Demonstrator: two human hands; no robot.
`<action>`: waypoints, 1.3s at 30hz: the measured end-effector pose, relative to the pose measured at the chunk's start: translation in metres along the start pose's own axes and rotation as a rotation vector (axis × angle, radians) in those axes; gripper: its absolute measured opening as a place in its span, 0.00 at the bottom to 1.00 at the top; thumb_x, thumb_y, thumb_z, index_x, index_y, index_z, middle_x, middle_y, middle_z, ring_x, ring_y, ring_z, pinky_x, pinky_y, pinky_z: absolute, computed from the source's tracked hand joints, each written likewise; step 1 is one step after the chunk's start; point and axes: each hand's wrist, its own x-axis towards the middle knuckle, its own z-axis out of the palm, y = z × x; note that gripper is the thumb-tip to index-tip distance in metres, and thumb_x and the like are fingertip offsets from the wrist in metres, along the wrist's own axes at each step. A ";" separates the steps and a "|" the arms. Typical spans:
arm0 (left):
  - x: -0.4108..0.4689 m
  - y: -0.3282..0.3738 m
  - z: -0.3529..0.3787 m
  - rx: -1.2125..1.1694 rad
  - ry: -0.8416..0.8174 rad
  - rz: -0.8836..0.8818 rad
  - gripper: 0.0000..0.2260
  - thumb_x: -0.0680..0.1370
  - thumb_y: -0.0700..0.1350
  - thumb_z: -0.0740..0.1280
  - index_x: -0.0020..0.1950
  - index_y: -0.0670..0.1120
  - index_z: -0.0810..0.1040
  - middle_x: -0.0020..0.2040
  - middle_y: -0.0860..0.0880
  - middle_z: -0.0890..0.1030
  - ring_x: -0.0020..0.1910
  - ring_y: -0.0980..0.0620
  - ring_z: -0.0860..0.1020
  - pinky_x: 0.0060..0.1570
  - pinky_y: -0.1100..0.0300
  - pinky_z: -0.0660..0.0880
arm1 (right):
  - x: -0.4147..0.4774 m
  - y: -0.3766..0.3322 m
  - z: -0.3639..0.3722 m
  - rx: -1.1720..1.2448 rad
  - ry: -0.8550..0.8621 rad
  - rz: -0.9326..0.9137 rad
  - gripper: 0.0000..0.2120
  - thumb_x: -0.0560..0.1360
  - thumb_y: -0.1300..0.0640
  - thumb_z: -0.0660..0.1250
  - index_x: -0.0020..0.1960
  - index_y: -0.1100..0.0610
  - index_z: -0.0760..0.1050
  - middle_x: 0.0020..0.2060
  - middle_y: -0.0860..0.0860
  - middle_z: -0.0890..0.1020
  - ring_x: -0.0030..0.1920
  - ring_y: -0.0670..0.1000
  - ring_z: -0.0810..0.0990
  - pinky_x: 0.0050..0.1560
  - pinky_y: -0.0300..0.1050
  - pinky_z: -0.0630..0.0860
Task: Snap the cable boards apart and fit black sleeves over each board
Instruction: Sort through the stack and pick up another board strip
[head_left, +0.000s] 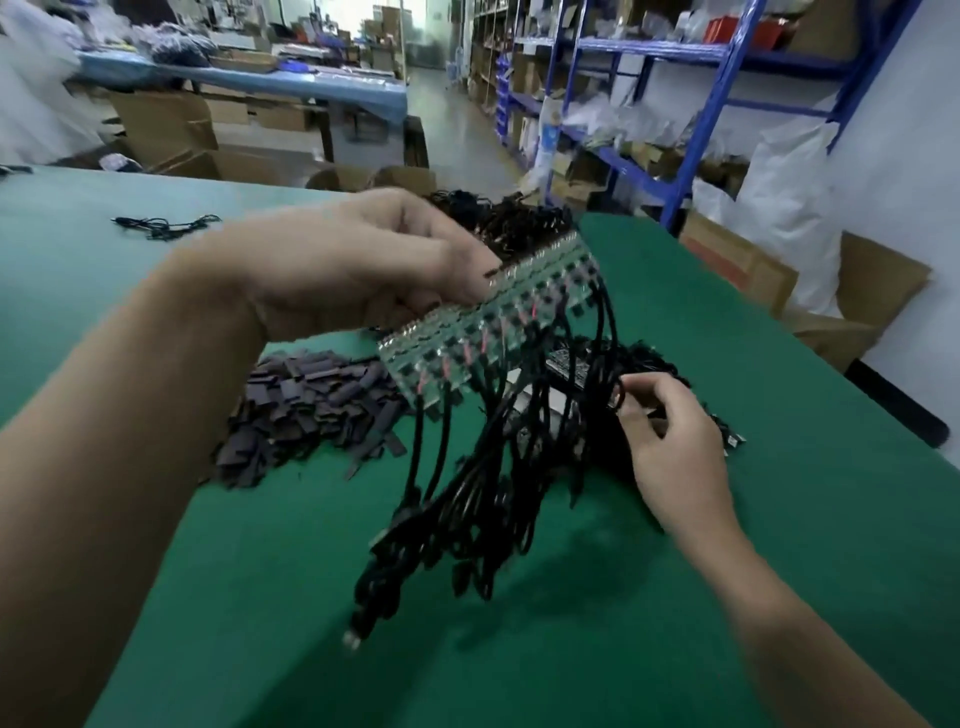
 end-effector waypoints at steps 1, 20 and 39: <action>-0.009 -0.011 0.003 -0.028 -0.036 -0.035 0.29 0.68 0.48 0.74 0.54 0.23 0.74 0.33 0.34 0.74 0.24 0.49 0.72 0.26 0.68 0.67 | -0.005 -0.014 -0.001 0.044 0.015 -0.009 0.09 0.83 0.57 0.65 0.52 0.41 0.77 0.52 0.42 0.81 0.52 0.42 0.80 0.50 0.38 0.76; -0.095 -0.090 0.053 -0.024 0.354 -0.013 0.12 0.77 0.59 0.71 0.48 0.52 0.86 0.42 0.51 0.87 0.42 0.53 0.85 0.45 0.56 0.81 | -0.124 -0.136 0.057 0.052 -0.047 -0.147 0.12 0.79 0.55 0.71 0.59 0.41 0.80 0.44 0.34 0.84 0.45 0.36 0.82 0.44 0.26 0.72; -0.072 -0.172 0.054 -0.512 0.234 -0.155 0.07 0.78 0.48 0.72 0.45 0.44 0.81 0.44 0.43 0.86 0.39 0.50 0.84 0.42 0.60 0.81 | -0.041 -0.046 0.057 0.712 -0.579 0.762 0.25 0.67 0.62 0.74 0.63 0.66 0.79 0.50 0.65 0.86 0.37 0.56 0.87 0.30 0.48 0.84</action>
